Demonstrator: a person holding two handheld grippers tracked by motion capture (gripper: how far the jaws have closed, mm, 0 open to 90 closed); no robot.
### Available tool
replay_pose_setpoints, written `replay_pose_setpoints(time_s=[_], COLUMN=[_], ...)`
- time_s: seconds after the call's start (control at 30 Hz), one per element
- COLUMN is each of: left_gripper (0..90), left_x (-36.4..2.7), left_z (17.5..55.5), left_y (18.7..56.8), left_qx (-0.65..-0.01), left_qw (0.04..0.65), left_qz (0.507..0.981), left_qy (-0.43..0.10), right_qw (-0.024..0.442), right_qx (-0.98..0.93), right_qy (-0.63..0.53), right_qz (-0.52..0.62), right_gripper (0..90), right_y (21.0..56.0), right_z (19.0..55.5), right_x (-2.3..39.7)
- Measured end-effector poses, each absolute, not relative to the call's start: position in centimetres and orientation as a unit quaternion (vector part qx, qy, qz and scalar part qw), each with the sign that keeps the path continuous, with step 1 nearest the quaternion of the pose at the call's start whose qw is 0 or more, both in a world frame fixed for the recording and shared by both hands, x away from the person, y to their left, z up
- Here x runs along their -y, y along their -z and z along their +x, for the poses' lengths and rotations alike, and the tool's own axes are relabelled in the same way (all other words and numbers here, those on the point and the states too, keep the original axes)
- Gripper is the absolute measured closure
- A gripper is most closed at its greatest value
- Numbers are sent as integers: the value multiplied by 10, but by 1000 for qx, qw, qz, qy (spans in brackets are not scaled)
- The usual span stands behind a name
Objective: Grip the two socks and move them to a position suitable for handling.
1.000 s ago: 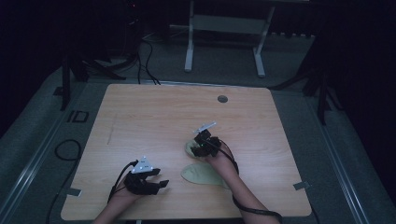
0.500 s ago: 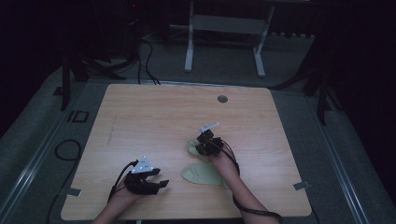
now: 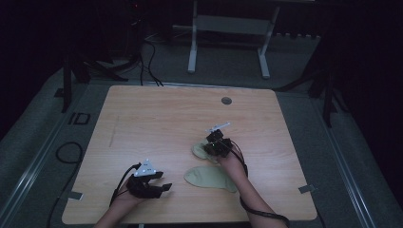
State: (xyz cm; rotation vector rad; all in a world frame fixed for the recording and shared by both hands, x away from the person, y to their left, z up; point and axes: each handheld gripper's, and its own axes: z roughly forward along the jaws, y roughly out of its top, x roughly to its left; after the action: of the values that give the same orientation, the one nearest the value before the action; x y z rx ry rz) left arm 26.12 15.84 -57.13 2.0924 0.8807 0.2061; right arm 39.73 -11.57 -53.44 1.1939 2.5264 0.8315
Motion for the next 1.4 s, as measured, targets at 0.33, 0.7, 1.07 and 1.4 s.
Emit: replay_pose_setpoints(time_s=[0.33, 0.7, 1.07, 1.4], left_gripper=[388, 892, 893, 891], left_x=[-155, -87, -30, -48], left_z=[266, 327, 373, 381], left_y=[570, 521, 554, 558], left_qx=[-352, -306, -290, -276], left_qw=[414, 429, 325, 319], left_qz=[835, 834, 886, 892], left_qy=[-87, -166, -159, -161], right_qw=[101, 94, 98, 105], right_qx=[-852, -850, -848, -829], right_qy=[-304, -306, -311, -312], right_qz=[413, 418, 418, 451], right_gripper=[838, 839, 838, 835], right_y=[517, 516, 509, 499], right_z=[401, 404, 404, 418], right_x=[127, 134, 141, 180])
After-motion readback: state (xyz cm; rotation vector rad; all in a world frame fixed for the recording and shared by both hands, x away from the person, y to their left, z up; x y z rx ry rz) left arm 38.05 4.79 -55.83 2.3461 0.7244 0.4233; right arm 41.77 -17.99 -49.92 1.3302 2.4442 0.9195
